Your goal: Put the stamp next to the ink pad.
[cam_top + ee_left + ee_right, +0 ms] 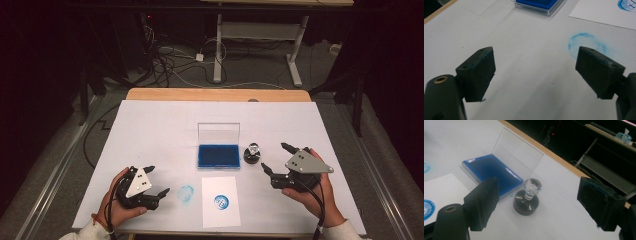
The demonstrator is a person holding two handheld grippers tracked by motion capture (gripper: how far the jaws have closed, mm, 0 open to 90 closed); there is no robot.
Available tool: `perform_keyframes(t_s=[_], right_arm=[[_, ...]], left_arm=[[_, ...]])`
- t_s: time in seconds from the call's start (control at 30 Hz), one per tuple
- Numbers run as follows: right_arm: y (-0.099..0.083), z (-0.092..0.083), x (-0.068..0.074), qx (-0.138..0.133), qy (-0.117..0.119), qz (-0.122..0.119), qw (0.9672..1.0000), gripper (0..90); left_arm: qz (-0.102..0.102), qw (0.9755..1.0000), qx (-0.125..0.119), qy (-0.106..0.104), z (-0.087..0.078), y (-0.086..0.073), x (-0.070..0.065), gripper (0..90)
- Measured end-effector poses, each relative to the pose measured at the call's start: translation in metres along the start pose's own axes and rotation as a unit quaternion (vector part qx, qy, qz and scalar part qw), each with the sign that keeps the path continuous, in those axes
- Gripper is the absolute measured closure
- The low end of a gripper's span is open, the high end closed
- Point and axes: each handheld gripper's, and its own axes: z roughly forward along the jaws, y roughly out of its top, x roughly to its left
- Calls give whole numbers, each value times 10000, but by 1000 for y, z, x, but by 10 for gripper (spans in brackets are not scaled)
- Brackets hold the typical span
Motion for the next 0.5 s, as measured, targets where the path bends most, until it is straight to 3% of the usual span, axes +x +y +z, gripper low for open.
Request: perform_keyframes(t_s=[0.2,0.5], right_arm=[[-13,-2,-1,68,-9,-45,10000,174],[-34,-9,-4,-39,-124,108,9999,170]], left_arm=[[20,10000,8,-1,1,1,-1,159],[58,10000,-48,29,0,2,-1,159]])
